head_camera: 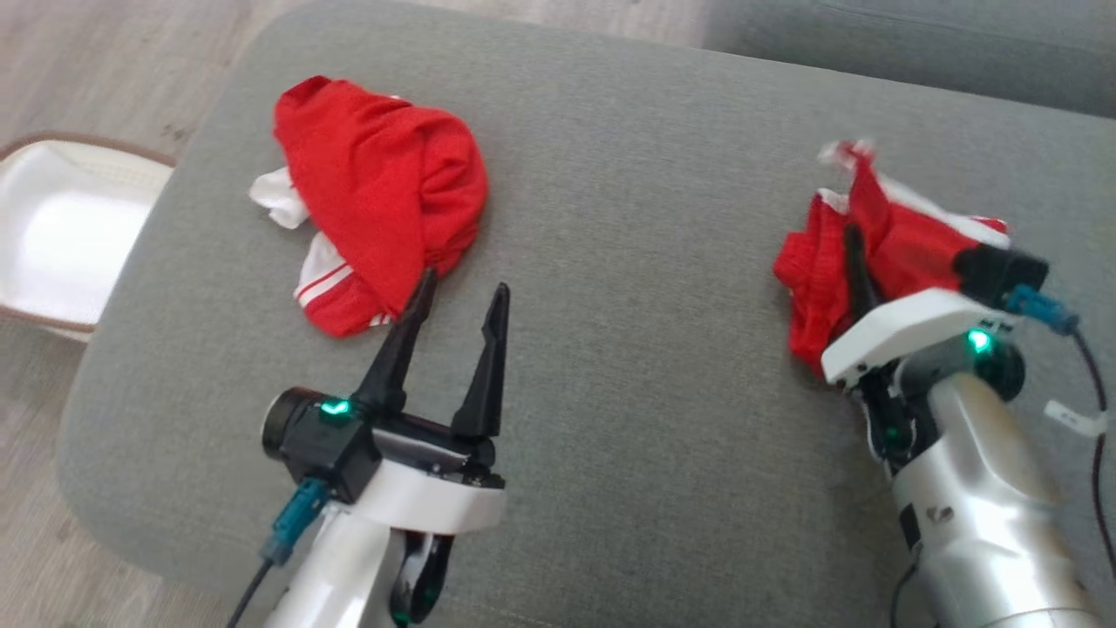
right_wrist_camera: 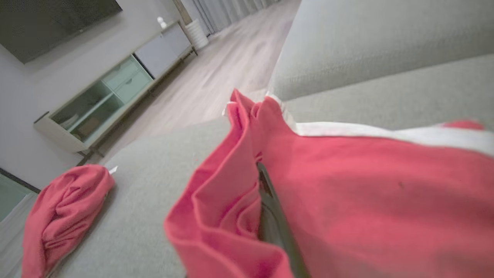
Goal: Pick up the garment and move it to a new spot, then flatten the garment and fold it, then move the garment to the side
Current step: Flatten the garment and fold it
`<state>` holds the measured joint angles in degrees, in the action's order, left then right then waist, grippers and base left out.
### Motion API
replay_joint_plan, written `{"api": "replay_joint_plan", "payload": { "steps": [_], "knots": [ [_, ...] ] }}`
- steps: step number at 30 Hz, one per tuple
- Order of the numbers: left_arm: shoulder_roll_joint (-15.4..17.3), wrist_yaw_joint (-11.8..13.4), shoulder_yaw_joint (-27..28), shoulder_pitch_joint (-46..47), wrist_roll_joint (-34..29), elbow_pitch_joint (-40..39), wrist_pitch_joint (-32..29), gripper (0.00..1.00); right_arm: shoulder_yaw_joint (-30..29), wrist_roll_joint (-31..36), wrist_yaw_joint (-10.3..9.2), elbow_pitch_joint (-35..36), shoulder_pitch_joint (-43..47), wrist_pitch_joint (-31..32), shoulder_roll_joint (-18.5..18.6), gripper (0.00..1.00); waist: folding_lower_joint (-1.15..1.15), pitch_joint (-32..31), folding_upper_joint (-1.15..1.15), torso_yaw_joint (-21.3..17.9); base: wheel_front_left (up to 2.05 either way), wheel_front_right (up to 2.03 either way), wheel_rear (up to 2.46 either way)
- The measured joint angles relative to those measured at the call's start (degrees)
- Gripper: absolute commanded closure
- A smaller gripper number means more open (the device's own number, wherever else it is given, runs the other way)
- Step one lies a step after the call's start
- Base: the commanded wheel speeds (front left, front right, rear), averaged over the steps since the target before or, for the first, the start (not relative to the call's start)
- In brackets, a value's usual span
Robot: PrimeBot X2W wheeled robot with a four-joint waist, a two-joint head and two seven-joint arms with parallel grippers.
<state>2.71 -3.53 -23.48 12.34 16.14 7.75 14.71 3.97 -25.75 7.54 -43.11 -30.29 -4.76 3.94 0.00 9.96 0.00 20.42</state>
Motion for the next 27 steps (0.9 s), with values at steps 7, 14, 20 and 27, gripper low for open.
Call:
{"api": "replay_joint_plan", "payload": {
  "steps": [7, 14, 20, 27],
  "knots": [
    [0.01, -0.08, 1.69, -0.01, -0.05, 0.66, 0.0, 0.0, 9.38, -4.47, 0.0, -3.07, 0.04, -0.78, -0.05, 0.0, 0.0, -0.75, 0.0, 1.22, 0.0, 0.0, 0.0],
    [0.01, -0.56, 3.04, -1.01, -0.79, 0.85, 0.0, 0.0, 20.46, -11.29, 0.0, -2.63, 0.37, 1.78, -0.08, 0.0, 0.0, -1.66, 0.0, -1.16, 0.0, 0.0, 0.0],
    [0.0, -1.12, 4.26, -0.97, -2.53, 1.01, 0.0, 0.0, 18.94, -11.81, 0.0, -1.54, -1.08, -0.29, 0.18, 0.0, 0.0, -2.38, 0.0, -5.29, 0.0, 0.0, 0.0],
    [0.0, -1.59, 6.46, -0.89, -3.14, 0.97, 0.0, 0.0, 14.68, -2.44, -0.01, 2.32, -2.06, -5.67, 6.98, 0.0, 0.0, -3.14, 0.0, -11.36, 0.0, 0.0, 0.0]
  ]
}}
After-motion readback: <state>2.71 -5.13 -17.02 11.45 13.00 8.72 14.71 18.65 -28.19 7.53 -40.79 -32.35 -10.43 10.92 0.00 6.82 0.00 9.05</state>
